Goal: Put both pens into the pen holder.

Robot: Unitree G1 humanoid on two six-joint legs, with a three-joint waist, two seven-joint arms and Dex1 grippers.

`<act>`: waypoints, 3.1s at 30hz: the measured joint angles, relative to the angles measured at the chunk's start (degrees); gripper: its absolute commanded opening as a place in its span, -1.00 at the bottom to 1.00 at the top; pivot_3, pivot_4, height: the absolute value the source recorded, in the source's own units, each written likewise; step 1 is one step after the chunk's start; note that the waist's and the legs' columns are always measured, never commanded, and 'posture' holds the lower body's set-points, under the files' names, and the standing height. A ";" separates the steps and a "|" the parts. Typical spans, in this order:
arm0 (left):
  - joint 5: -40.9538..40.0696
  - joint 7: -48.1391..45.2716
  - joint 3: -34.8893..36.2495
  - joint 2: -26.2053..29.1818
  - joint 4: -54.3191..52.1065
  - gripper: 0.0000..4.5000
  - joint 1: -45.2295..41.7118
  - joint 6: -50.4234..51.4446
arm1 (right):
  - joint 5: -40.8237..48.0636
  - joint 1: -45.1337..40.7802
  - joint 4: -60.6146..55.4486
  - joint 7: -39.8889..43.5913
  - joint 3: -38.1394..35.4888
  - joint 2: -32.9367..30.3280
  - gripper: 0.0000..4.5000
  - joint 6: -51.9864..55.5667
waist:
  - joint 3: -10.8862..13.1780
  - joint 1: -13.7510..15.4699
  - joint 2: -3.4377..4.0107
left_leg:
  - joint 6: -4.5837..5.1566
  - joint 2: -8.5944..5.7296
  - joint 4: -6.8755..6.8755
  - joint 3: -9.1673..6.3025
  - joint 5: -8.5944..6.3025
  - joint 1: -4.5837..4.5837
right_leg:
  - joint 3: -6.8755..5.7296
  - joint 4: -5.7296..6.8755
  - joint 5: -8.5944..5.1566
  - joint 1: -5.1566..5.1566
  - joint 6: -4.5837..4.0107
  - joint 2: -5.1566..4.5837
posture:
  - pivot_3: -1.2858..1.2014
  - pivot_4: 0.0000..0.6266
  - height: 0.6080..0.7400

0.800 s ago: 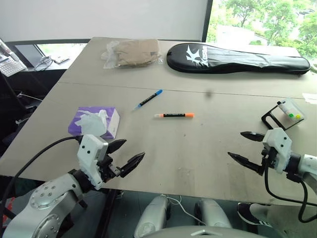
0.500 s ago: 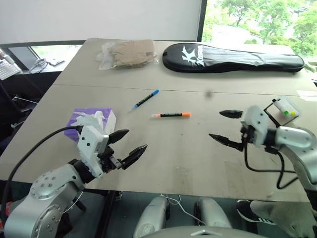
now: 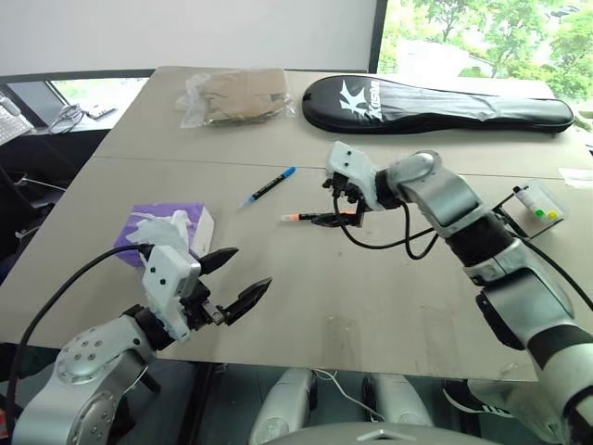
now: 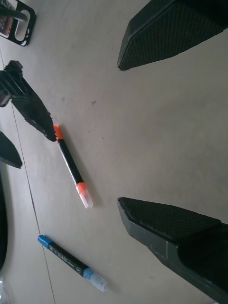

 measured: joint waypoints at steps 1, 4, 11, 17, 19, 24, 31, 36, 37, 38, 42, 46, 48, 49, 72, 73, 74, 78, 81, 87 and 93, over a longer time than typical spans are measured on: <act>0.17 -0.04 0.18 -0.10 -0.01 0.96 0.77 -0.40 | -0.79 -1.06 2.98 -0.04 0.12 1.46 0.99 -0.95 | 0.01 -0.20 0.02 | 0.00 0.00 -0.01 0.00 0.00 0.00 | 0.00 0.02 0.00 -0.02 0.00 0.00 | 0.03 -0.52 1.00; 0.73 -0.10 0.34 -0.66 -0.03 0.96 2.36 -1.41 | -4.78 -4.76 10.62 -0.45 1.97 4.83 0.99 -3.70 | 0.02 -0.56 0.04 | -0.02 0.02 -0.05 -0.01 0.00 0.01 | -0.01 0.13 0.00 -0.08 0.00 0.03 | 0.03 -0.52 1.00; 2.39 -0.18 0.26 -2.16 -0.17 0.96 5.97 -3.89 | -11.38 -13.72 27.16 -1.66 3.35 15.17 0.99 -3.27 | 0.11 -0.71 0.18 | -0.08 0.03 -0.08 0.10 -0.04 0.05 | -0.04 0.36 -0.01 -0.28 -0.02 0.04 | 0.03 -0.52 1.00; 2.83 -0.25 0.11 -2.30 -0.17 0.96 7.36 -4.73 | -14.99 -18.23 37.00 -2.96 2.91 19.77 0.99 -3.39 | 0.16 -0.63 0.27 | -0.10 0.02 -0.08 0.10 -0.05 0.05 | -0.05 0.37 -0.01 -0.30 -0.03 0.04 | 0.03 -0.52 1.00; 2.85 -0.23 -0.28 -2.34 -0.18 0.96 7.34 -5.19 | -16.77 -18.58 39.35 -4.05 3.09 20.73 0.99 -4.51 | 0.17 -0.63 0.29 | -0.11 0.03 -0.09 0.10 -0.06 0.05 | -0.06 0.37 -0.01 -0.31 -0.04 0.04 | 0.03 -0.52 1.00; 3.04 0.92 -1.58 -2.53 -0.38 1.00 6.60 -5.18 | -18.91 -20.51 43.65 -6.63 2.10 23.76 0.45 -5.83 | 0.18 -0.94 0.35 | -0.12 0.05 -0.10 0.13 -0.06 0.12 | -0.01 0.45 0.00 -0.31 -0.06 0.07 | 0.03 -0.52 1.00; 4.62 1.98 -3.59 -3.51 -1.36 1.00 7.83 -5.32 | -23.25 -20.58 45.39 -6.77 2.89 25.03 -0.92 -9.52 | 0.18 -0.97 0.41 | -0.08 0.11 -0.09 0.05 -0.08 0.20 | -0.11 0.54 0.12 -0.27 -0.24 0.16 | 0.03 -0.52 1.00; 4.91 2.07 -3.66 -4.12 -1.36 1.00 7.03 -5.93 | -25.11 -20.31 45.57 -8.26 2.51 23.14 -0.97 -12.50 | 0.21 -0.43 0.45 | -0.30 0.14 -0.08 0.01 0.05 0.15 | -0.18 0.49 0.13 -0.26 -0.26 0.17 | 0.03 -0.52 1.00; 4.91 2.07 -3.69 -4.17 -1.36 1.00 6.91 -5.96 | -25.09 -20.29 45.59 -8.37 2.20 22.75 -0.97 -12.54 | 0.21 -0.41 0.45 | -0.30 0.14 -0.08 0.02 0.05 0.14 | -0.18 0.47 0.14 -0.26 -0.26 0.17 | 0.03 -0.52 1.00; 4.83 2.18 -3.94 -4.59 -1.36 1.00 6.18 -6.02 | -24.05 -20.08 45.48 -9.04 0.37 21.10 -0.97 -12.77 | 0.22 -0.34 0.46 | -0.31 0.13 -0.08 0.01 0.05 0.11 | -0.19 0.43 0.14 -0.26 -0.26 0.16 | 0.03 -0.52 1.00; 2.14 0.46 -7.16 -5.76 -1.31 1.00 2.03 -6.72 | -11.97 -19.46 36.60 -5.77 -16.27 7.66 -0.97 -5.47 | 0.34 0.08 0.50 | -0.31 0.09 0.01 -0.12 0.06 -0.20 | -0.31 0.35 0.14 -0.39 -0.25 0.07 | 0.03 -0.52 1.00; -2.37 -2.02 -9.76 -3.20 -1.03 1.00 -4.02 -3.50 | -3.17 -11.25 14.70 -4.61 -27.93 -1.03 -0.97 1.68 | 0.23 -0.49 0.47 | -0.32 0.25 0.06 -0.15 0.07 -0.62 | -0.47 0.41 0.14 -0.72 -0.25 0.09 | 0.03 -0.52 1.00; -3.47 -3.81 -14.72 -3.44 3.07 1.00 -16.36 -1.01 | 4.22 -0.16 -1.99 -8.05 -39.13 -4.12 -0.97 8.01 | 0.20 0.60 0.61 | -0.31 0.21 0.26 -0.30 0.07 -0.91 | -0.70 0.44 0.15 -0.85 -0.24 0.05 | 0.03 -0.52 1.00; -3.50 -4.51 -16.79 -3.63 5.21 1.00 -20.89 -0.33 | 6.39 3.31 -7.17 -10.40 -42.87 -4.80 -0.97 11.31 | 0.22 0.74 0.59 | -0.31 0.21 0.41 -0.25 0.07 -1.04 | -0.67 0.49 0.16 -0.92 -0.23 0.09 | 0.03 -0.52 1.00; -2.94 -17.70 -30.97 -10.74 23.44 1.00 -42.74 2.34 | 3.82 32.79 -33.19 -21.67 -48.38 -21.00 -0.97 -12.63 | 0.24 -0.74 0.59 | -0.22 0.34 0.86 0.46 0.04 -0.71 | -0.10 1.13 0.19 -0.93 -0.16 0.23 | 0.03 -0.52 1.00; -2.94 -17.64 -30.67 -10.66 23.44 1.00 -42.44 2.34 | 3.76 33.92 -33.20 -21.81 -48.38 -21.12 -0.97 -13.25 | 0.24 -0.58 0.59 | -0.22 0.34 0.86 0.46 0.04 -0.71 | -0.10 1.13 0.19 -0.93 -0.16 0.23 | 0.03 -0.52 1.00; -2.93 -17.62 -30.46 -10.59 23.44 1.00 -42.32 2.33 | 3.76 34.67 -33.14 -21.92 -48.35 -21.12 -0.97 -13.47 | 0.24 -0.51 0.59 | -0.22 0.34 0.87 0.47 0.04 -0.71 | -0.10 1.14 0.19 -0.93 -0.16 0.23 | 0.03 -0.52 1.00; -2.48 -17.61 -30.41 -10.41 23.48 1.00 -41.98 1.93 | 2.37 37.41 -30.76 -22.56 -47.72 -22.18 -0.57 -17.91 | 0.24 -0.38 0.58 | -0.21 0.33 0.89 0.49 0.04 -0.71 | -0.12 1.12 0.19 -0.92 -0.16 0.23 | 0.03 -0.52 1.00; -1.59 -16.97 -30.04 -10.28 23.68 1.00 -41.90 1.28 | 1.43 39.34 -28.83 -22.63 -46.75 -22.72 -0.03 -20.42 | 0.24 -0.45 0.58 | -0.22 0.34 0.88 0.51 0.04 -0.70 | -0.11 1.16 0.19 -0.92 -0.16 0.24 | 0.03 -0.52 1.00; 4.43 -7.27 -24.86 -10.32 27.73 1.00 -43.58 -0.29 | 0.74 39.56 -29.20 -24.60 -46.57 -23.09 0.82 -23.27 | 0.25 -0.40 0.57 | -0.21 0.35 0.91 0.50 0.04 -0.69 | -0.12 1.19 0.19 -0.92 -0.16 0.26 | 0.03 -0.52 1.00; 16.56 6.51 -25.85 -3.82 40.74 1.00 -60.40 13.50 | 15.59 38.71 -45.04 -19.15 -42.29 -22.63 0.82 -9.05 | 0.29 -0.43 0.46 | -0.21 0.33 0.97 0.25 0.04 -0.76 | -0.36 1.23 0.18 -0.92 -0.15 0.30 | 0.03 -0.52 1.00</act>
